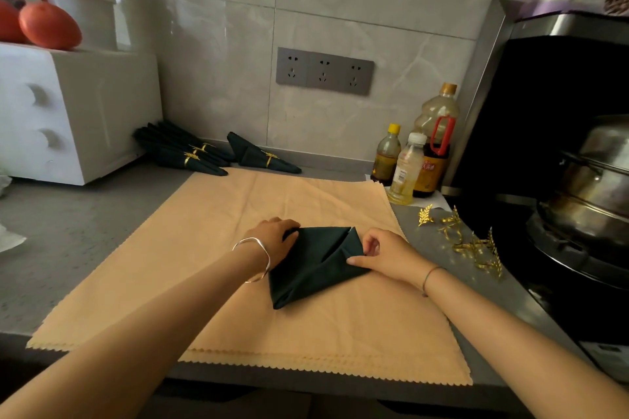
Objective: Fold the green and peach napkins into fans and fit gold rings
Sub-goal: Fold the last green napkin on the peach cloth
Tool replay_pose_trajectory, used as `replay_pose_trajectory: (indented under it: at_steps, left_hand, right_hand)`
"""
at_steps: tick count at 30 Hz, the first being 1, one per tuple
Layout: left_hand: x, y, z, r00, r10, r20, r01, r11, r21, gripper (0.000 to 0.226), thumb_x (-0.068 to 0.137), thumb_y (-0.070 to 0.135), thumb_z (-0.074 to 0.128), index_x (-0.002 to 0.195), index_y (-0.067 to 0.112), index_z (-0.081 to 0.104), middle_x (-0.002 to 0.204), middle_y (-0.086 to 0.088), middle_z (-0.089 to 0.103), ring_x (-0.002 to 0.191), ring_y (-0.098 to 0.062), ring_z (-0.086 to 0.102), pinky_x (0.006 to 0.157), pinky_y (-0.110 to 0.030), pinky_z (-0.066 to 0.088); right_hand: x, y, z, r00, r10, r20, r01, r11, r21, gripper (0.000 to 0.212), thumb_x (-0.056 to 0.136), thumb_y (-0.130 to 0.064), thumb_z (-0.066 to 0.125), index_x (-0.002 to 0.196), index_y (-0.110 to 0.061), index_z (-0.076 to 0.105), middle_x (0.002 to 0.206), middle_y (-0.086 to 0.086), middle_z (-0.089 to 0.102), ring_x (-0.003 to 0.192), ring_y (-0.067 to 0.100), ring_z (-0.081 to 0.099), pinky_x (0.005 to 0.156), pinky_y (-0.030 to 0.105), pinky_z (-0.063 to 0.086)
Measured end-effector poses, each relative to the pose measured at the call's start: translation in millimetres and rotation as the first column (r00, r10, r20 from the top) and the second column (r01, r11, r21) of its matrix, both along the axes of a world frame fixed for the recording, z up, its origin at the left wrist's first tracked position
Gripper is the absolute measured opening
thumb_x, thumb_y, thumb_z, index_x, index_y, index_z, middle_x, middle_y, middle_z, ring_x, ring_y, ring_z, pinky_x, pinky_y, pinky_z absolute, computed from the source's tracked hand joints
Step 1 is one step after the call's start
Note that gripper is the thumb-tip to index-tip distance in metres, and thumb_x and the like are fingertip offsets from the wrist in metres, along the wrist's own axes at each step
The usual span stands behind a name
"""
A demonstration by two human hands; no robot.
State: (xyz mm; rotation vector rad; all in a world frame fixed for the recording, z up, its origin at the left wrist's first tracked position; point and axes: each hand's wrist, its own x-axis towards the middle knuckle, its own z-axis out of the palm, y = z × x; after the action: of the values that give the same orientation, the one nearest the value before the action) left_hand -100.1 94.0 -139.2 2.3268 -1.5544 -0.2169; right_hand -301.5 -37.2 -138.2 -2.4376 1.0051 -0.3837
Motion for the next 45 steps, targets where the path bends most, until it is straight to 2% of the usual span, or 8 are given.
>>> replay_pose_trajectory:
  at_steps: [10, 14, 18, 22, 26, 35, 40, 45]
  left_hand:
    - [-17.8, 17.9, 24.3, 0.975, 0.119, 0.19, -0.139, 0.986, 0.095, 0.042, 0.099, 0.046, 0.036, 0.123, 0.015, 0.051, 0.112, -0.005, 0.062, 0.1, -0.023, 0.059, 0.075, -0.027, 0.042]
    - [-44.6, 30.0, 30.1, 0.991, 0.091, 0.098, -0.103, 0.987, 0.126, 0.047, 0.098, 0.04, 0.044, 0.134, 0.012, 0.037, 0.12, -0.008, 0.059, 0.103, -0.025, 0.06, 0.081, -0.031, 0.046]
    - [-68.4, 37.0, 31.2, 0.975, 0.023, -0.219, 0.015, 0.986, 0.168, 0.047, 0.097, 0.031, 0.048, 0.135, 0.009, 0.031, 0.101, -0.007, 0.063, 0.068, -0.015, 0.068, 0.058, -0.022, 0.05]
    - [-71.1, 21.8, 30.3, 0.987, 0.005, 0.159, -0.01, 0.999, 0.031, 0.047, 0.1, 0.036, 0.036, 0.142, 0.016, 0.029, 0.128, -0.007, 0.053, 0.114, -0.025, 0.054, 0.086, -0.032, 0.044]
    - [-65.0, 1.3, 14.4, 0.933, -0.273, 0.235, 0.277, 0.961, 0.016, 0.049, 0.103, 0.037, 0.023, 0.15, 0.025, 0.02, 0.155, 0.002, 0.023, 0.143, -0.02, 0.018, 0.117, -0.037, 0.013]
    - [-54.2, -11.1, -22.6, 0.918, -0.361, 0.164, 0.339, 0.93, 0.145, 0.051, 0.103, 0.039, 0.015, 0.152, 0.028, 0.006, 0.159, 0.011, 0.005, 0.147, -0.014, -0.004, 0.118, -0.034, -0.008]
    - [-53.1, -10.3, -24.9, 0.919, -0.367, 0.142, 0.351, 0.928, 0.128, 0.052, 0.103, 0.039, 0.017, 0.152, 0.028, 0.003, 0.159, 0.01, 0.002, 0.147, -0.013, -0.005, 0.119, -0.035, -0.007]
    - [-52.3, -11.5, -27.0, 0.918, -0.375, 0.132, 0.358, 0.924, 0.134, 0.052, 0.103, 0.04, 0.016, 0.151, 0.028, 0.001, 0.159, 0.011, 0.001, 0.146, -0.013, -0.006, 0.119, -0.035, -0.008]
  right_hand:
    - [10.8, -0.8, 7.6, 0.99, -0.141, 0.01, 0.142, 0.982, -0.126, 0.033, 0.076, -0.038, 0.074, 0.083, -0.022, 0.046, 0.096, -0.004, 0.049, 0.095, 0.017, 0.047, 0.074, 0.027, 0.038]
    - [15.2, -2.9, 3.0, 0.97, -0.243, -0.007, 0.242, 0.966, -0.096, 0.035, 0.079, -0.042, 0.069, 0.093, -0.02, 0.046, 0.103, -0.001, 0.044, 0.105, 0.018, 0.042, 0.082, 0.029, 0.039]
    - [16.5, -1.7, -2.6, 0.962, -0.271, -0.045, 0.266, 0.961, -0.08, 0.035, 0.084, -0.046, 0.062, 0.097, -0.019, 0.043, 0.104, -0.001, 0.043, 0.108, 0.02, 0.042, 0.085, 0.031, 0.039]
    - [15.6, 3.0, -12.2, 0.967, -0.254, -0.011, 0.251, 0.962, -0.107, 0.031, 0.089, -0.043, 0.056, 0.1, -0.018, 0.042, 0.111, 0.002, 0.046, 0.11, 0.021, 0.041, 0.089, 0.032, 0.036]
    - [13.6, 7.6, -18.7, 0.976, -0.214, 0.045, 0.219, 0.961, -0.167, 0.03, 0.092, -0.04, 0.055, 0.107, -0.015, 0.046, 0.114, 0.002, 0.049, 0.112, 0.021, 0.042, 0.091, 0.032, 0.035]
    - [7.5, 8.0, -19.1, 0.978, -0.073, 0.195, 0.1, 0.986, -0.134, 0.005, 0.091, -0.022, 0.058, 0.092, -0.023, 0.053, 0.104, -0.008, 0.047, 0.097, 0.012, 0.049, 0.091, 0.03, 0.044]
    - [-24.0, 20.6, -16.9, 0.982, 0.156, 0.103, -0.148, 0.986, -0.081, 0.029, 0.099, -0.022, 0.045, 0.125, -0.024, 0.059, 0.132, -0.017, 0.048, 0.12, -0.007, 0.04, 0.098, 0.0, 0.024]
    - [-69.8, 37.7, -19.4, 0.978, 0.209, 0.025, -0.209, 0.977, 0.037, 0.036, 0.1, -0.035, 0.035, 0.135, -0.041, 0.037, 0.14, -0.031, 0.033, 0.127, -0.021, 0.025, 0.1, -0.003, 0.016]
